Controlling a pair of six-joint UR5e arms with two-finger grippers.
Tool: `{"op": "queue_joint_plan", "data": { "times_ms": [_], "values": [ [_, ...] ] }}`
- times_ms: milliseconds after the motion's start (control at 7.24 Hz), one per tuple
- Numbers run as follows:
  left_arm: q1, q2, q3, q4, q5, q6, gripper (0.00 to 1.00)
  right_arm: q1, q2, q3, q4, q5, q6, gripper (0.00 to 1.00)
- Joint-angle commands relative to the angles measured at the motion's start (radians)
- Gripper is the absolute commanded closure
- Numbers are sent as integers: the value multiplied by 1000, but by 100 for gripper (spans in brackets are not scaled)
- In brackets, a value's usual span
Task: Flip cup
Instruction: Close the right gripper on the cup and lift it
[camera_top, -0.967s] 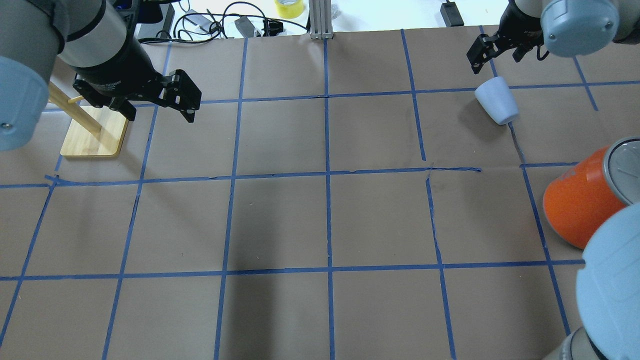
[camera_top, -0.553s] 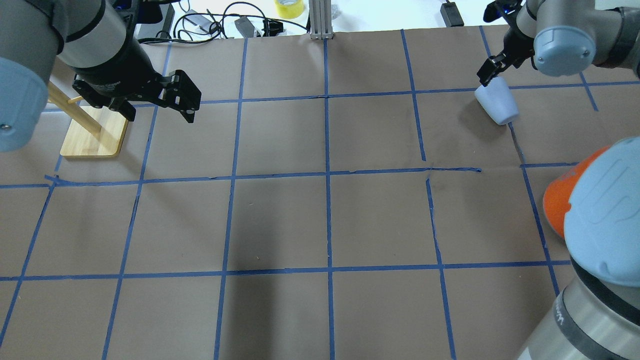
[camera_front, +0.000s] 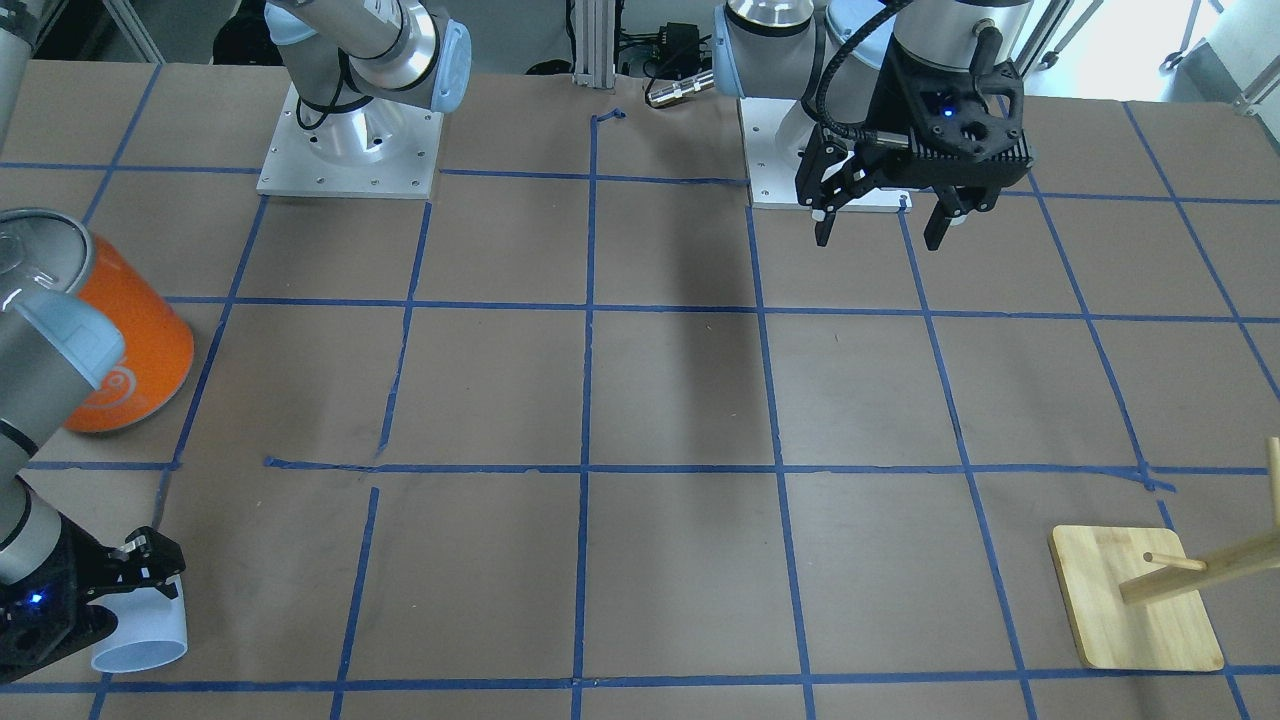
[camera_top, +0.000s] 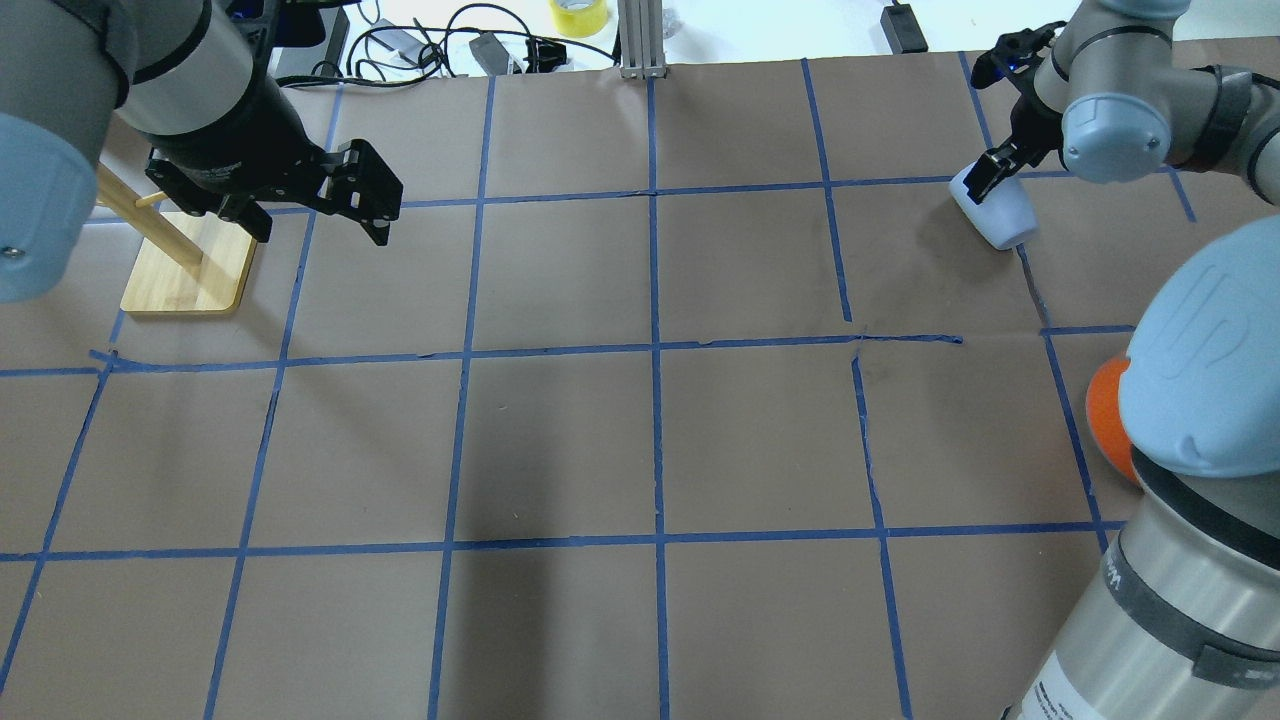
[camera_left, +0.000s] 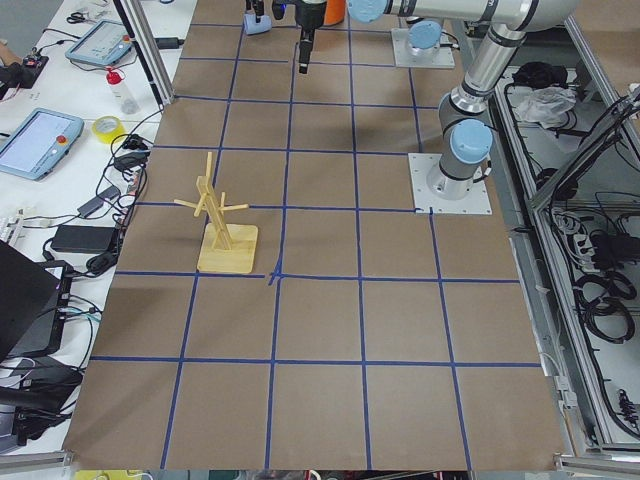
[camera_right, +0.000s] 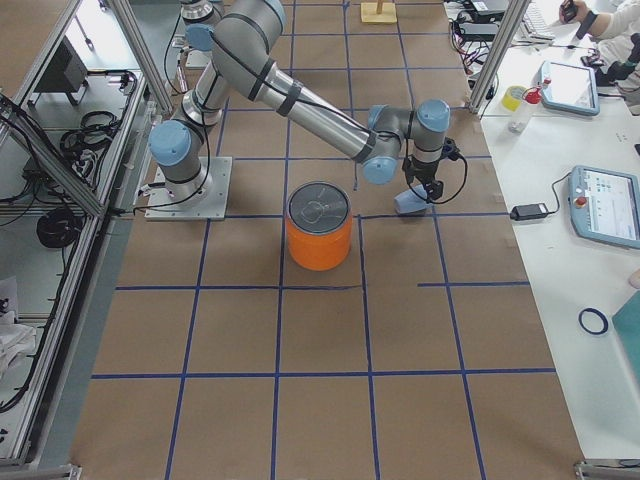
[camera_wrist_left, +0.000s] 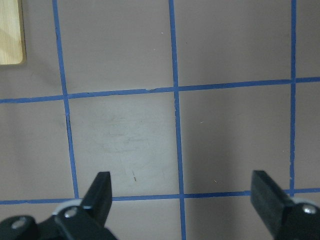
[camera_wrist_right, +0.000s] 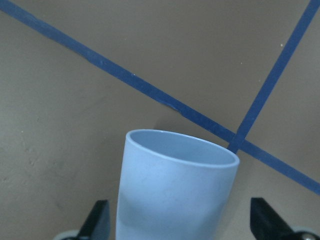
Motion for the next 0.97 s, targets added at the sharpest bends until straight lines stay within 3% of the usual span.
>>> {"op": "queue_joint_plan", "data": {
  "times_ms": [0, 276, 415, 553, 691, 829],
  "values": [
    [0, 2, 0, 0, 0, 0, 0, -9, 24, 0, -1, 2, 8, 0],
    [0, 2, 0, -2, 0, 0, 0, -9, 51, -5, -1, 5, 11, 0],
    [0, 3, -2, -2, 0, 0, 0, -9, 58, -5, -1, 4, 26, 28],
    [0, 2, -2, -2, 0, 0, 0, -9, 59, -5, 0, 5, 83, 43],
    [0, 3, -2, -2, 0, 0, 0, -9, 56, -11, 3, 5, 99, 66],
    [0, 3, -2, -2, 0, 0, 0, -5, 44, -20, 10, 5, 97, 74]
  ]
}}
